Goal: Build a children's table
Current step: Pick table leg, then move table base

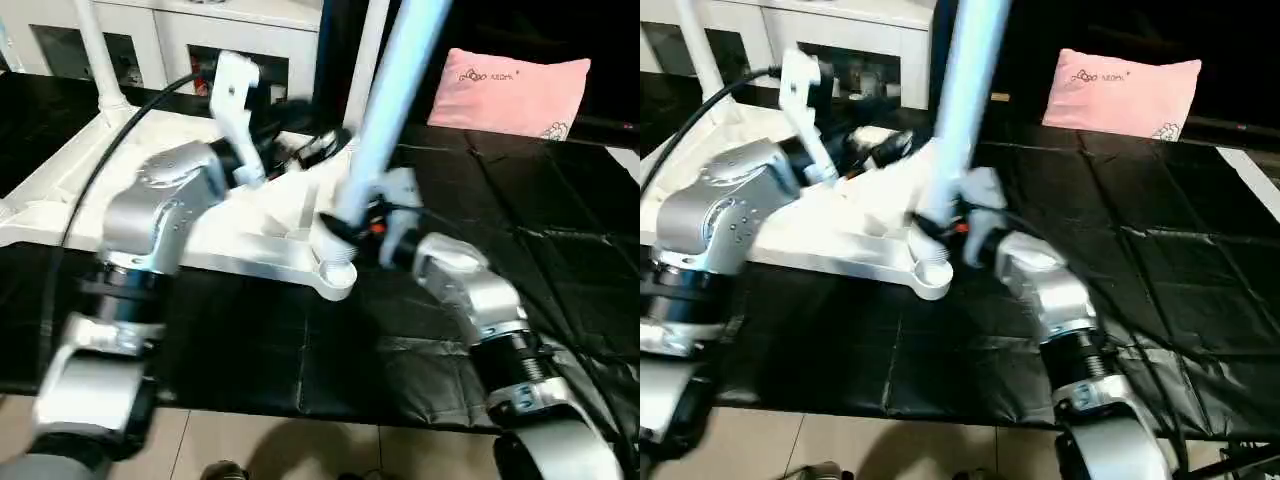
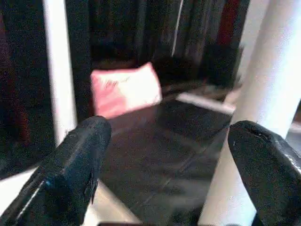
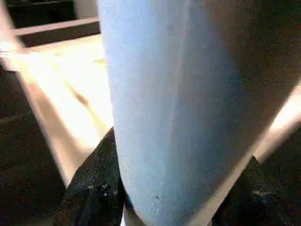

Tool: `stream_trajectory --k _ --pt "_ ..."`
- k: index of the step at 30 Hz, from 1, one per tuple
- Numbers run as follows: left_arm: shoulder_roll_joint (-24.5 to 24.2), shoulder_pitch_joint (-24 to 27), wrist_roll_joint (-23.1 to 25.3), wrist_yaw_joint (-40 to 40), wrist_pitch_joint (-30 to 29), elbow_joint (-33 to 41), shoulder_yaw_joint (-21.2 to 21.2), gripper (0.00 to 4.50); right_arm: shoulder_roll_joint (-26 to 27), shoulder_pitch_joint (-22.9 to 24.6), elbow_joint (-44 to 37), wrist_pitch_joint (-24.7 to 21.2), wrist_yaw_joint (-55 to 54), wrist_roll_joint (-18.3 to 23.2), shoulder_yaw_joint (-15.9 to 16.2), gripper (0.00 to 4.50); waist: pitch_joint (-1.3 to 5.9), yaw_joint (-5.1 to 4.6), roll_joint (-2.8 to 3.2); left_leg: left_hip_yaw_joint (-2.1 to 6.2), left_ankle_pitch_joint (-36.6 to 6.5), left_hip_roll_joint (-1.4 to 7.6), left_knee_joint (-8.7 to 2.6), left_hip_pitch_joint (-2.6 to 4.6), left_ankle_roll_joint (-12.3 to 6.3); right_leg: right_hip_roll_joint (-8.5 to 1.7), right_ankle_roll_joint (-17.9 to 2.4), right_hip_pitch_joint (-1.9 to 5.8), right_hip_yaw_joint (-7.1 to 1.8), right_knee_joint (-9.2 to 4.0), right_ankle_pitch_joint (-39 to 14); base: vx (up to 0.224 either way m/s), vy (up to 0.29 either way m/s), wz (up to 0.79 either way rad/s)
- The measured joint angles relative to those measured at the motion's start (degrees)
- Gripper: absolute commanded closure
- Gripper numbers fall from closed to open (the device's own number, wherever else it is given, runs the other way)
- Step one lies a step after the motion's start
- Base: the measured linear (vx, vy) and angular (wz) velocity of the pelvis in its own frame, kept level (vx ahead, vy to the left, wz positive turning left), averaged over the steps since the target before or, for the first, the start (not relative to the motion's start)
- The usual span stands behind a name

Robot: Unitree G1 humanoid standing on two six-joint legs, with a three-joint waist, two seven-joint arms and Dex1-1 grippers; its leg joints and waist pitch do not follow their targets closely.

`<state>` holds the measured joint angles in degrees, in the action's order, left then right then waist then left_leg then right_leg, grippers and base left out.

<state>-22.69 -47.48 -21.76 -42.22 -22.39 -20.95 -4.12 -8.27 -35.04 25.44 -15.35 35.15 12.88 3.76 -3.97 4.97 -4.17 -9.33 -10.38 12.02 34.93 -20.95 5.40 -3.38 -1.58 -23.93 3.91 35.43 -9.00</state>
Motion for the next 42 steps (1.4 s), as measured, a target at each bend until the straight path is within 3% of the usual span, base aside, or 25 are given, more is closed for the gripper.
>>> stream_trajectory --k 6,10,13,17,23,33,42 --pt "-2.1 0.2 5.7 -5.6 5.2 -6.9 -4.2 0.00 -0.9 1.8 0.0 0.1 -1.6 -0.1 -1.2 2.59 0.01 0.10 0.23 0.00 0.0 0.01 -0.02 0.01 -0.01 0.00 0.0 0.03 0.00 -0.06 0.0 0.000 0.000 0.00" --pt "-3.9 0.8 10.5 -14.2 9.5 -14.1 -11.1 0.00 -2.0 5.0 -2.0 -2.0 -2.5 0.0 -2.1 2.59 0.00 0.13 0.72 -0.02 0.0 -0.02 -0.04 0.03 0.00 -0.02 0.0 0.04 -0.05 -0.04 0.0 0.000 0.000 0.00" --pt "-3.9 0.8 12.1 -19.0 10.3 -17.9 -13.3 0.29 -2.2 6.1 -3.1 -3.3 -2.9 0.4 -3.2 2.59 -0.03 0.06 0.85 -0.03 0.0 -0.03 -0.04 0.08 0.01 0.00 0.0 0.04 -0.06 -0.01 0.0 0.000 0.000 0.00" --pt "-3.9 0.5 15.0 -24.3 12.2 -22.0 -16.1 0.67 -2.8 6.8 -5.5 -4.1 -2.6 1.2 -3.5 2.59 0.05 -0.05 1.53 -0.05 0.0 -0.02 -0.05 0.11 0.01 -0.01 -0.1 0.06 -0.07 -0.02 0.0 0.000 0.000 0.00" --pt "-3.8 -1.6 19.2 -25.1 15.8 -29.0 -18.3 1.14 -3.2 8.3 -6.7 -3.9 -2.2 1.2 -3.5 2.59 0.06 0.06 2.27 -0.06 0.0 -0.03 -0.06 0.12 0.00 -0.02 -0.1 0.06 -0.07 -0.04 0.0 0.000 0.000 0.00" --pt "-2.6 -2.8 22.0 -24.0 20.1 -35.8 -18.6 1.97 -3.2 8.5 -7.4 -4.1 -1.1 1.2 -3.2 2.59 0.05 0.15 2.33 -0.05 0.0 -0.02 -0.07 0.09 -0.01 -0.02 -0.1 0.06 -0.07 -0.09 0.0 0.000 0.000 0.00" --pt "-3.0 -5.0 24.2 -31.0 21.5 -36.2 -19.5 2.86 -3.7 8.6 -8.6 -4.3 0.4 1.1 -2.0 2.59 0.07 0.13 2.36 -0.09 0.0 -0.02 -0.19 0.12 -0.01 -0.03 -0.1 0.07 -0.08 -0.17 0.0 0.000 0.000 0.00"
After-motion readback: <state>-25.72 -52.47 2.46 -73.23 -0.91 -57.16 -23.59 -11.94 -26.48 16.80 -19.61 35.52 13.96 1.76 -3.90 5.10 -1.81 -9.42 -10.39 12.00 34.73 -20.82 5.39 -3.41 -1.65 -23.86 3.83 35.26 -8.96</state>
